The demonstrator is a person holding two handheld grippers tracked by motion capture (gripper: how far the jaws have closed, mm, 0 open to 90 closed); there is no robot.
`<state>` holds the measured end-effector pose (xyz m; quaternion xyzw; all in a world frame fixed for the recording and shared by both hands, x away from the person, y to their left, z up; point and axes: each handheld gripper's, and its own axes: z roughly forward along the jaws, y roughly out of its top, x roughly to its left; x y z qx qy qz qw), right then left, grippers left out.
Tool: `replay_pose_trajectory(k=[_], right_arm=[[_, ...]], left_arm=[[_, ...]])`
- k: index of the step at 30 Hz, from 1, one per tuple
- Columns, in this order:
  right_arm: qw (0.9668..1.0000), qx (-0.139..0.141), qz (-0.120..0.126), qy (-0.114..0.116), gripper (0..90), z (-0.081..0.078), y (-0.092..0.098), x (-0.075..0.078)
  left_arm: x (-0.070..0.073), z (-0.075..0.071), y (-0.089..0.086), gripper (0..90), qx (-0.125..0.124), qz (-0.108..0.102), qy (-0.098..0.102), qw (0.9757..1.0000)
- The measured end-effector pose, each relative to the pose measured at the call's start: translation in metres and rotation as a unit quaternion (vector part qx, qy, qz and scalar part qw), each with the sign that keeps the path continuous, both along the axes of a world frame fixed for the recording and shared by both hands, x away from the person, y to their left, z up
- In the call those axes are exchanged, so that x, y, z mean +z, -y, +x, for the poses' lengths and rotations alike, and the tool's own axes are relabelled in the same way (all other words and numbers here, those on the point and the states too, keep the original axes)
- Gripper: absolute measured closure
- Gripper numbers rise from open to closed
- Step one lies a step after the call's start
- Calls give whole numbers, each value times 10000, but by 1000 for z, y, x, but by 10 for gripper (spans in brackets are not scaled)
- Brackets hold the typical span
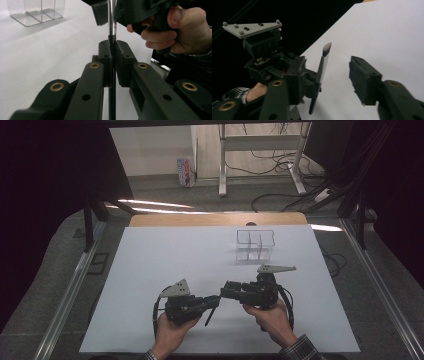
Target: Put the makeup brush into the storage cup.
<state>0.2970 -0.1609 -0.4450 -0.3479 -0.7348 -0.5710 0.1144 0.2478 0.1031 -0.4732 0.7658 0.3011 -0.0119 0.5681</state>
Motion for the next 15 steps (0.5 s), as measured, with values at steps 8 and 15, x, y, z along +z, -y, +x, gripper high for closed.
replay_pose_trajectory(k=[8,15], right_arm=[[9997,89,91,-186,673,3,-4,-4],[9996,167,58,-218,836,1,-8,-3]], left_arm=[[0,0,1,838,26,-10,29,10000],[-1,1,3,820,17,99,-4,9999]])
